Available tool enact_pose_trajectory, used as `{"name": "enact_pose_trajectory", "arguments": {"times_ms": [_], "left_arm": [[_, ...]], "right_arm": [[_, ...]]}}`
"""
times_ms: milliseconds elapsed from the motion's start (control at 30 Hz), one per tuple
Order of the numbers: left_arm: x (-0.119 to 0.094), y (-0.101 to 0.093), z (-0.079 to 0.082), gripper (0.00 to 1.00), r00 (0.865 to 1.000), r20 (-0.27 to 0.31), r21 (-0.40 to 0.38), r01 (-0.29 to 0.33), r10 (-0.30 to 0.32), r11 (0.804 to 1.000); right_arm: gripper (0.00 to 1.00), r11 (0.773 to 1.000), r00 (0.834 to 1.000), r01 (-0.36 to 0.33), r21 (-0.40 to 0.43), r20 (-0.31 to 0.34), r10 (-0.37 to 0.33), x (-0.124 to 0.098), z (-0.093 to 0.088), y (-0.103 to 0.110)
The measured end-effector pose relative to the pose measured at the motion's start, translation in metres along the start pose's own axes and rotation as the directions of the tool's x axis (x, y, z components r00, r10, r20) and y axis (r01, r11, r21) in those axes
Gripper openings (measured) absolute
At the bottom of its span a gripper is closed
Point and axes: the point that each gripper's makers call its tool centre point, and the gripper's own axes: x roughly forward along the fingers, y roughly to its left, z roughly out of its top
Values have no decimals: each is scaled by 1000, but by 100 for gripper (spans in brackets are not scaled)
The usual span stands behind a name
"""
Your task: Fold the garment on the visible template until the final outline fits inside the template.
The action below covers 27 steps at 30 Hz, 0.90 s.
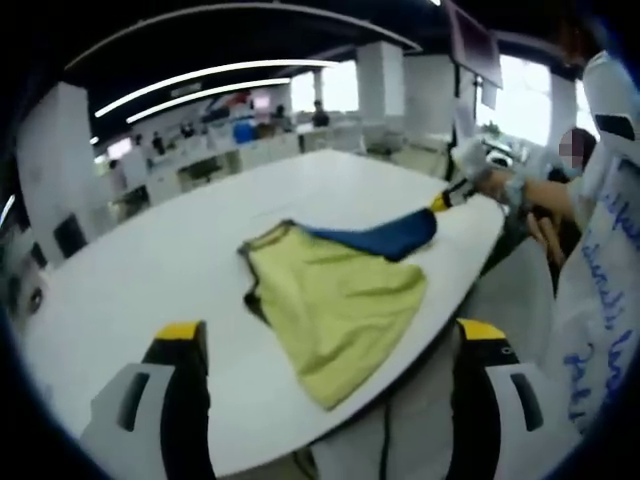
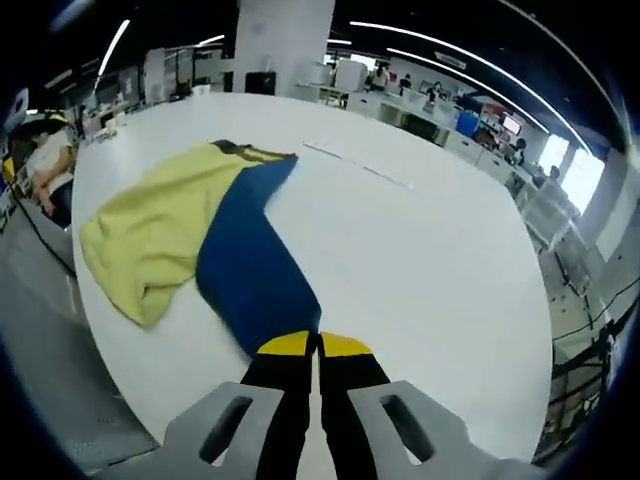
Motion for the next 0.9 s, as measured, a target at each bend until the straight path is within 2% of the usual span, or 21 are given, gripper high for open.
{"name": "enact_pose_trajectory", "arguments": {"times_ms": [200, 333, 600, 900], "left_arm": [[-3, 3, -1, 96, 1000, -4, -2, -12, 12, 1000], [-2, 3, -1, 97, 1000, -5, -2, -18, 18, 1000], [-1, 4, 4, 95, 1000, 2, 4, -25, 25, 1000], [1, 1, 6, 93, 1000, 6, -1, -18, 18, 1000]], "right_arm": [[2, 999, 998, 35, -12, -42, -36, 0, -13, -32], [2, 999, 999, 24, 45, -34, -22, 6, -17, -48], [2, 996, 990, 87, -25, -110, -89, 6, -26, -73], [2, 986, 977, 164, -5, -138, -163, 4, -33, -102]]}}
